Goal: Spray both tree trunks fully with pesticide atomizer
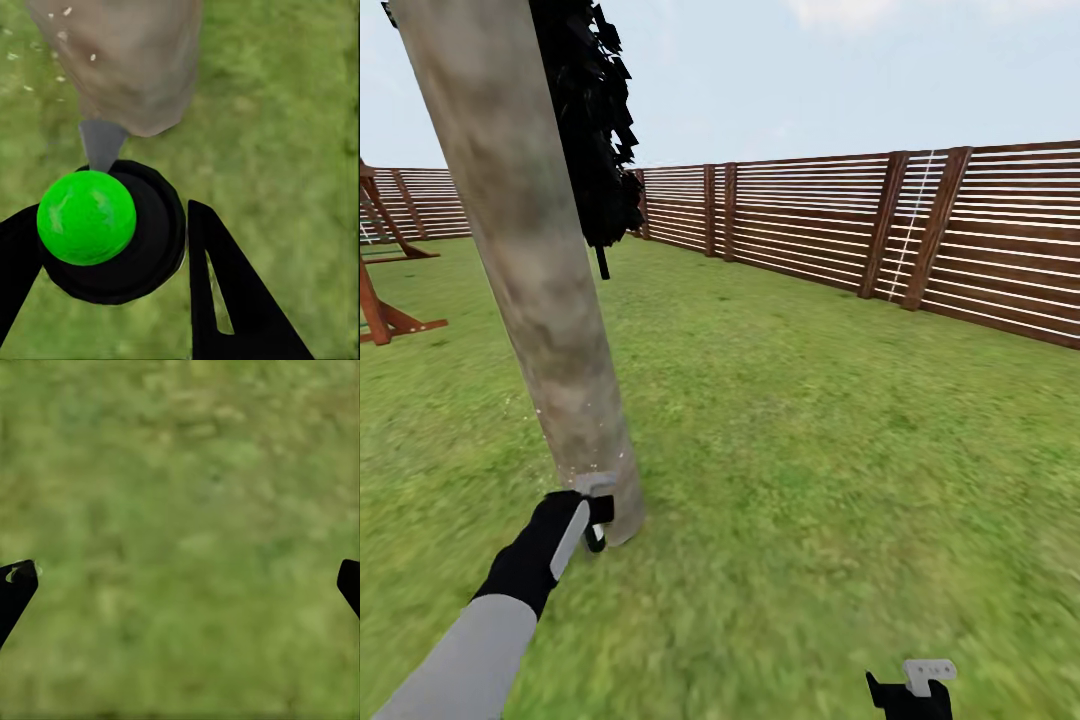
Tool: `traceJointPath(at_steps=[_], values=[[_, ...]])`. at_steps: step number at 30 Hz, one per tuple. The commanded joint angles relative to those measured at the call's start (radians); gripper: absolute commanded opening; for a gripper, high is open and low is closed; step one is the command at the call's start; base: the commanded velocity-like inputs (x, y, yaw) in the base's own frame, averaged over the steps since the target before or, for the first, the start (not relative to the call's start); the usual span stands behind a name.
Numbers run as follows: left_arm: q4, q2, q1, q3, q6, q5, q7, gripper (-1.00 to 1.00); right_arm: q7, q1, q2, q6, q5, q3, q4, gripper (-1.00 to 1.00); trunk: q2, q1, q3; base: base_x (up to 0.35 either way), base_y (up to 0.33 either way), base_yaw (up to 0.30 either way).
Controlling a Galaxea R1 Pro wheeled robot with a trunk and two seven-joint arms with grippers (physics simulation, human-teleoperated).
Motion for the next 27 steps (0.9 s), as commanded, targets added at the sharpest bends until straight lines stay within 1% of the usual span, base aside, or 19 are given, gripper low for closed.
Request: traceJointPath(at_steps=[1,3,4,6,7,8,9,10,11,13,15,17,19,20,23,24,25,26,27], values=[[-0.04,-0.002,0.001,0.001,0.022,-0.008,0.002,-1.0,0.0,0.0,0.0,0.0,0.0,0.0,0.0,1.0,0.0,0.0,0.0,0.0,0.0,0.0],[-0.071,0.006,0.001,0.004,0.041,-0.009,0.003,-1.0,0.0,0.0,0.0,0.0,0.0,0.0,0.0,1.0,0.0,0.0,0.0,0.0,0.0,0.0],[-0.088,0.015,0.001,0.008,0.046,-0.01,0.003,-1.0,0.0,0.0,0.0,0.0,0.0,0.0,0.0,1.0,0.0,0.0,0.0,0.0,0.0,0.0],[-0.109,0.062,0.003,0.014,0.058,-0.004,0.003,-1.0,0.0,0.0,0.0,0.0,0.0,0.0,0.0,1.0,0.0,0.0,0.0,0.0,0.0,0.0],[-0.116,0.076,0.005,0.017,0.066,-0.002,0.002,-1.0,0.0,0.0,0.0,0.0,0.0,0.0,0.001,1.0,0.0,0.0,0.0,0.0,0.0,0.0],[-0.126,0.087,0.007,0.038,0.074,-0.001,0.002,-1.0,0.0,0.0,0.0,0.0,0.0,0.0,0.001,1.0,0.0,0.0,0.0,0.0,0.0,0.0],[-0.132,0.092,0.009,0.061,0.079,-0.001,0.002,-1.0,0.0,0.0,0.0,0.0,0.0,0.0,0.001,1.0,0.0,0.0,0.0,0.0,0.0,0.0],[-0.137,0.093,0.01,0.075,0.092,-0.001,0.002,-1.0,0.0,0.0,0.0,0.0,0.0,0.0,0.001,1.0,0.0,0.0,0.0,0.0,0.0,0.0],[-0.141,0.09,0.01,0.075,0.125,-0.002,0.003,-1.0,0.0,0.0,0.0,0.0,0.0,0.0,0.001,1.0,0.0,0.0,0.0,0.0,0.0,0.0],[-0.171,0.081,0.009,0.074,0.14,-0.006,0.003,-1.0,0.0,0.001,0.0,0.0,0.0,0.0,0.001,1.0,0.0,0.0,0.0,0.0,0.0,0.0],[-0.212,0.073,0.002,0.074,0.188,-0.005,0.003,-1.0,0.0,0.0,0.0,0.0,0.0,0.0,0.001,1.0,0.0,0.0,0.0,0.0,0.0,0.0],[-0.255,0.044,0.001,0.073,0.214,-0.006,0.005,-1.0,0.0,0.0,0.0,0.0,0.0,0.0,0.001,1.0,0.0,0.0,0.0,0.0,0.0,0.0],[-0.284,0.028,0.0,0.073,0.243,-0.007,0.005,-1.0,0.0,0.0,0.0,0.0,0.0,0.0,0.001,1.0,0.0,0.0,0.0,0.0,0.0,0.0],[-0.314,0.024,0.0,0.073,0.265,-0.008,0.006,-1.0,0.0,0.0,0.0,0.0,0.0,0.0,0.001,1.0,0.0,0.0,0.0,0.0,0.0,0.0],[-0.337,0.041,0.0,0.079,0.278,-0.01,0.006,-1.0,0.0,0.001,0.0,0.0,0.0,0.0,0.001,1.0,0.0,0.0,0.0,0.0,0.0,0.0],[-0.345,0.054,0.0,0.082,0.279,-0.012,0.006,-1.0,0.0,0.001,0.0,0.0,0.0,0.0,0.001,1.0,0.0,0.0,0.0,0.0,0.0,0.0],[-0.35,0.08,0.0,0.083,0.28,-0.011,0.006,-1.0,0.0,0.0,0.0,0.0,0.0,0.0,0.001,1.0,0.0,0.0,0.0,0.0,0.0,0.0],[-0.353,0.101,0.0,0.085,0.281,-0.008,0.006,-1.0,0.0,0.001,0.0,0.0,0.0,0.0,0.001,1.0,0.0,0.0,0.0,0.0,0.0,0.0],[-0.355,0.111,0.0,0.085,0.281,-0.006,0.006,-1.0,0.0,0.0,0.0,0.0,0.0,0.0,0.001,1.0,0.0,0.0,0.0,0.0,0.0,0.0]])
